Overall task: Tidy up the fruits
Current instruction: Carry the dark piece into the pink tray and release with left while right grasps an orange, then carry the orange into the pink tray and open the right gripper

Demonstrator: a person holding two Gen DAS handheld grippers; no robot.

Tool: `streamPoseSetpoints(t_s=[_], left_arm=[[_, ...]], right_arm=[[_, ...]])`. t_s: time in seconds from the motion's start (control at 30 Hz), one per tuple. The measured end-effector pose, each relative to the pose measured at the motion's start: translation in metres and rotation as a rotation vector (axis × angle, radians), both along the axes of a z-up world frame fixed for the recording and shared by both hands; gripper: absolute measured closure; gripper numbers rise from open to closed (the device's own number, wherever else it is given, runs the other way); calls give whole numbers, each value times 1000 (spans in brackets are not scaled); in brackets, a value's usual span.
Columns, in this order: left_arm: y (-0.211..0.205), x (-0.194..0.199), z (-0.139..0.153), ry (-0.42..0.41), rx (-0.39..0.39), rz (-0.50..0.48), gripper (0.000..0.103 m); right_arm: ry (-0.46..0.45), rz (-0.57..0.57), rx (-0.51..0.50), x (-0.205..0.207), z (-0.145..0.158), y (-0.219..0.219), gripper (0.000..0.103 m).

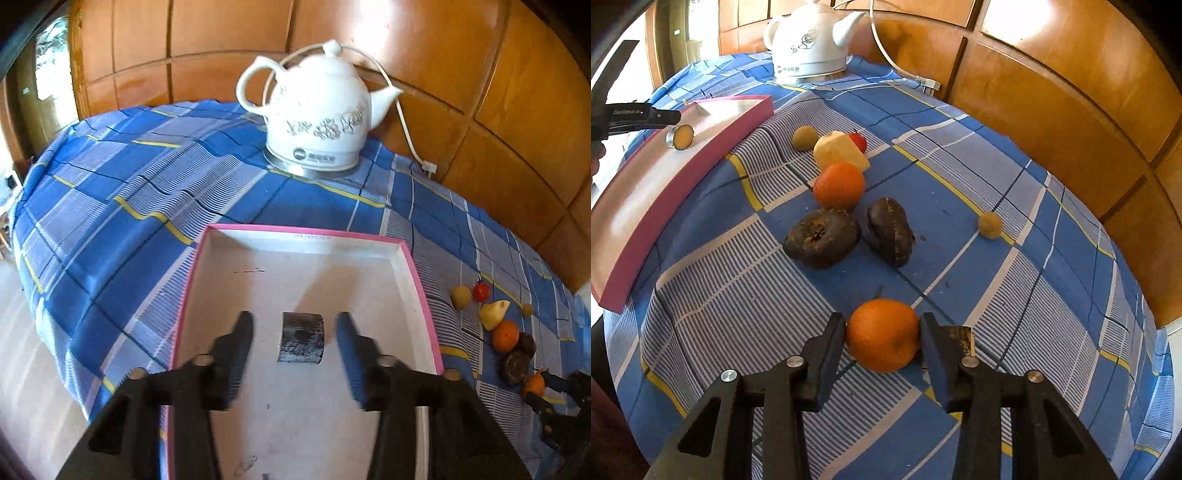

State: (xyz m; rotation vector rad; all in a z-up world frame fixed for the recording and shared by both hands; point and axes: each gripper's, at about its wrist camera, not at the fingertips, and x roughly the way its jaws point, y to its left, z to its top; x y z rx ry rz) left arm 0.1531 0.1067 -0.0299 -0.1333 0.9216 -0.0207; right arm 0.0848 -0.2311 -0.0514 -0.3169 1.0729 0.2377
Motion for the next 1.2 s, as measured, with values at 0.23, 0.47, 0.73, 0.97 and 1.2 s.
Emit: streamPoseSetpoints(t_s=[0.23, 0.47, 0.73, 0.97, 1.2], left_arm=[[0, -44, 7, -30, 32, 35, 50], [5, -74, 2, 2, 32, 68, 49], [17, -91, 4, -21, 55, 108, 44], [37, -99, 10, -51, 23, 151, 44], [57, -105, 14, -66, 1, 181, 44]], right_arm=[[-5, 13, 15, -3, 3, 4, 63], [22, 37, 101, -10, 9, 12, 63], [43, 101, 223, -26, 27, 51, 63], [46, 200, 321, -26, 41, 113, 63], [60, 247, 357, 0, 46, 173, 63]])
